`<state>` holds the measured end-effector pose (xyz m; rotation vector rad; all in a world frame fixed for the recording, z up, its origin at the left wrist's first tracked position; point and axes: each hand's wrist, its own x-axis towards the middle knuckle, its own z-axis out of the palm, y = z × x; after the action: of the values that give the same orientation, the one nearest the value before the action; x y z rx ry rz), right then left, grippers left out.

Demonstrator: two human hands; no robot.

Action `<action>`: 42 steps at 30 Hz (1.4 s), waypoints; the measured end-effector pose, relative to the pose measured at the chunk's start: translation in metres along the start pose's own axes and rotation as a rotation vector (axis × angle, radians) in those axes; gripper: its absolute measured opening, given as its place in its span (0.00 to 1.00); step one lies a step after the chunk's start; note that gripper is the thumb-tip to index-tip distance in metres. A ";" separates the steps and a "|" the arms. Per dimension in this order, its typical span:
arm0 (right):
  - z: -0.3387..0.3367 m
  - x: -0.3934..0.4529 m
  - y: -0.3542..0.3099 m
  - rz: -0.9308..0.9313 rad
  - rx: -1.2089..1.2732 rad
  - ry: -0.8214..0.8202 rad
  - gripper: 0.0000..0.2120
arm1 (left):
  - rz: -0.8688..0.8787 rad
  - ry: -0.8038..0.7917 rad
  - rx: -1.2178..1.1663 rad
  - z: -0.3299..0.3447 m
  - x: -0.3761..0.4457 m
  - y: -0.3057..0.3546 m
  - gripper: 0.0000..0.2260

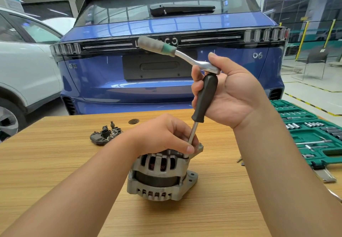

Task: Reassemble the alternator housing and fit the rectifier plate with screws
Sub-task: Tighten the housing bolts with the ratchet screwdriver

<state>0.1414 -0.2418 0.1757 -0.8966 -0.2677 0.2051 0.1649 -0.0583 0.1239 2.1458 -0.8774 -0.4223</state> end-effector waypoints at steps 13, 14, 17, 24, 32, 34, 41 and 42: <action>-0.001 -0.002 -0.001 0.150 0.167 -0.157 0.19 | 0.054 -0.041 -0.045 -0.004 -0.001 -0.001 0.12; -0.001 -0.002 0.000 0.150 0.199 -0.148 0.19 | 0.057 -0.042 -0.050 -0.004 -0.001 -0.001 0.12; 0.001 -0.001 0.001 0.106 0.339 -0.068 0.16 | 0.056 -0.043 -0.080 -0.004 0.000 -0.003 0.10; 0.009 0.004 0.015 -0.158 0.255 0.121 0.11 | 0.057 -0.029 -0.095 -0.004 0.002 -0.005 0.07; 0.017 0.014 0.048 -0.862 -0.142 0.307 0.11 | 0.025 0.007 -0.056 -0.002 -0.001 -0.003 0.07; 0.014 0.015 0.050 -1.011 -0.359 0.414 0.12 | 0.013 0.011 -0.051 -0.001 -0.001 -0.001 0.06; 0.006 0.018 0.042 -0.539 -0.081 0.282 0.09 | -0.020 0.065 0.020 0.000 0.000 0.000 0.07; 0.004 0.017 0.039 -0.438 0.000 0.202 0.14 | -0.017 0.062 0.021 0.000 -0.001 0.000 0.07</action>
<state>0.1536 -0.2105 0.1501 -0.8300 -0.2695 -0.2898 0.1637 -0.0577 0.1239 2.1757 -0.8327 -0.3546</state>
